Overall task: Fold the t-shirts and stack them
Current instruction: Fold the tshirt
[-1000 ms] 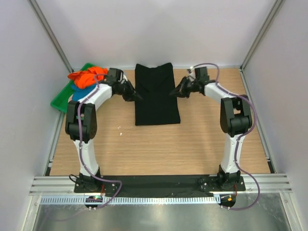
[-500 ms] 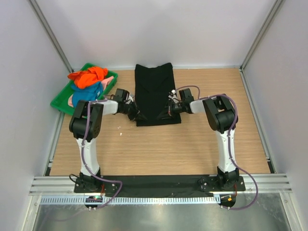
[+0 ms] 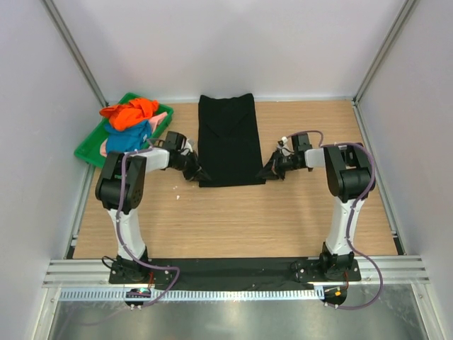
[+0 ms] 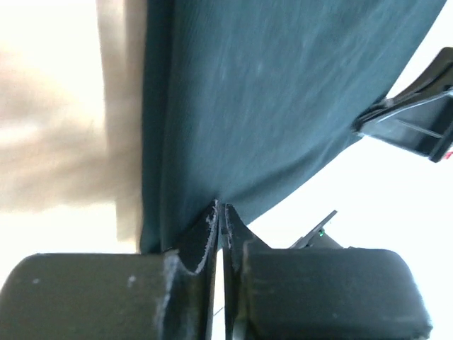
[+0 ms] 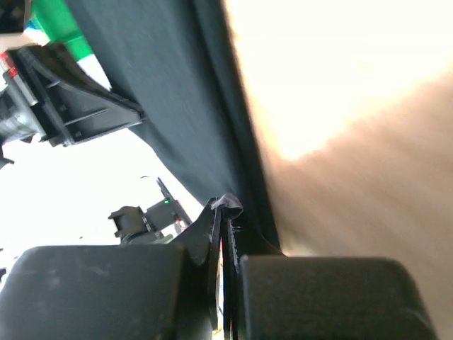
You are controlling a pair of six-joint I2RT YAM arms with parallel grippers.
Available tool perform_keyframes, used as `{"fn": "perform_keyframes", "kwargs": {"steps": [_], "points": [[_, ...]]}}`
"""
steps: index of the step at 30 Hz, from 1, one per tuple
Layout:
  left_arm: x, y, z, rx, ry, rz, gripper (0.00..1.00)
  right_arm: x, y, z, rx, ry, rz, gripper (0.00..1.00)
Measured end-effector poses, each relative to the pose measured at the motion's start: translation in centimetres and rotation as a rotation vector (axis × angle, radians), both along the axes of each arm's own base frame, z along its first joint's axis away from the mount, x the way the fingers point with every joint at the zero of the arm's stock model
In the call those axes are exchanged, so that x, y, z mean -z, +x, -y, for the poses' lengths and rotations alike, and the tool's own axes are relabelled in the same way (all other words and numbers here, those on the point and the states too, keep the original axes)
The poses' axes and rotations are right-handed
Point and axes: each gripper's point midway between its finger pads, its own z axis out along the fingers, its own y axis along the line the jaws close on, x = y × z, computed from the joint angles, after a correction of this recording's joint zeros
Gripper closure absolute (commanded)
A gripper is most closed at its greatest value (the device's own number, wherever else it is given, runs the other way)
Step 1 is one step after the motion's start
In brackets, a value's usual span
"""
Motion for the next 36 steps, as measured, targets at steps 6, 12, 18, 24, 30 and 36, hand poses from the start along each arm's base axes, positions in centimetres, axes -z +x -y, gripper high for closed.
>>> {"fn": "perform_keyframes", "kwargs": {"steps": [6, 12, 18, 24, 30, 36], "points": [[-3.6, -0.9, 0.1, -0.002, 0.003, 0.004, 0.92, -2.7, -1.0, 1.0, -0.015, -0.086, 0.007, 0.98], [-6.7, -0.8, 3.1, 0.021, -0.061, 0.055, 0.94, -6.5, -1.0, -4.3, -0.133, -0.059, 0.116, 0.99], [-3.4, -1.4, 3.5, 0.014, -0.059, -0.017, 0.97, -5.3, -0.9, -9.0, -0.196, 0.018, 0.09, 0.98], [0.2, -2.9, 2.5, 0.005, -0.01, -0.098, 0.98, -0.8, -1.8, -9.1, -0.211, 0.008, -0.026, 0.98], [0.6, -3.3, 2.1, 0.004, -0.02, -0.089, 0.99, -0.1, -2.8, -8.7, -0.25, 0.005, -0.019, 0.98], [0.7, -4.3, 1.3, 0.005, -0.034, -0.084, 0.99, 0.1, -4.6, -6.8, -0.251, 0.004, -0.013, 0.98]]}}
